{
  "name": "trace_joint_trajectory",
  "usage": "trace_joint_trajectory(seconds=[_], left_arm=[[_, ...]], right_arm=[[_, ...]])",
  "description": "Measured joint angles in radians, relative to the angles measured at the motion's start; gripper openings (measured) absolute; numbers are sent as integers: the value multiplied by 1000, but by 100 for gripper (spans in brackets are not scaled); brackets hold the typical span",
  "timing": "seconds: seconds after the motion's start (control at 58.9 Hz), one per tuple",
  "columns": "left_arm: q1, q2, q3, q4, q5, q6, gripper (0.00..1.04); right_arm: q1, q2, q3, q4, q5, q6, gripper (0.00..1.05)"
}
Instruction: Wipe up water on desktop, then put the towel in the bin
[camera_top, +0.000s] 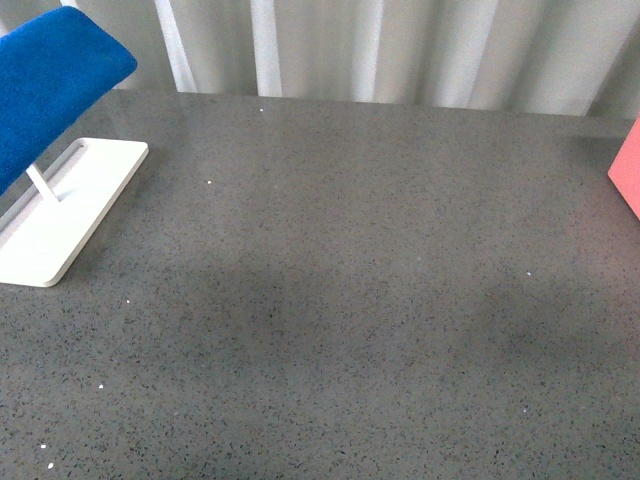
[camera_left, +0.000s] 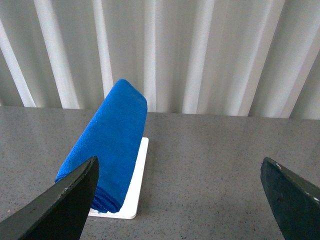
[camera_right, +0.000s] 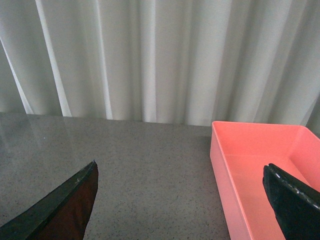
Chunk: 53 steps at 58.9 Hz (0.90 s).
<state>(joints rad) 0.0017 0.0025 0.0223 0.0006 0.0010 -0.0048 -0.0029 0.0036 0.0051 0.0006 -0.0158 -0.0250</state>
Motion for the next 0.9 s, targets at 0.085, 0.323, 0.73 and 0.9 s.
trace_joint_trajectory(seconds=[0.085, 0.323, 0.73, 0.9], left_arm=[[0, 0, 0, 0, 0, 0, 98], [0, 0, 0, 0, 0, 0, 98], [8, 13, 5, -20, 27, -2, 98], [54, 299, 220, -221, 233, -25, 98]], right_arm=[[0, 0, 0, 0, 0, 0, 98], [0, 0, 0, 0, 0, 0, 98], [0, 0, 0, 0, 0, 0, 98], [0, 0, 0, 0, 1, 0, 98]])
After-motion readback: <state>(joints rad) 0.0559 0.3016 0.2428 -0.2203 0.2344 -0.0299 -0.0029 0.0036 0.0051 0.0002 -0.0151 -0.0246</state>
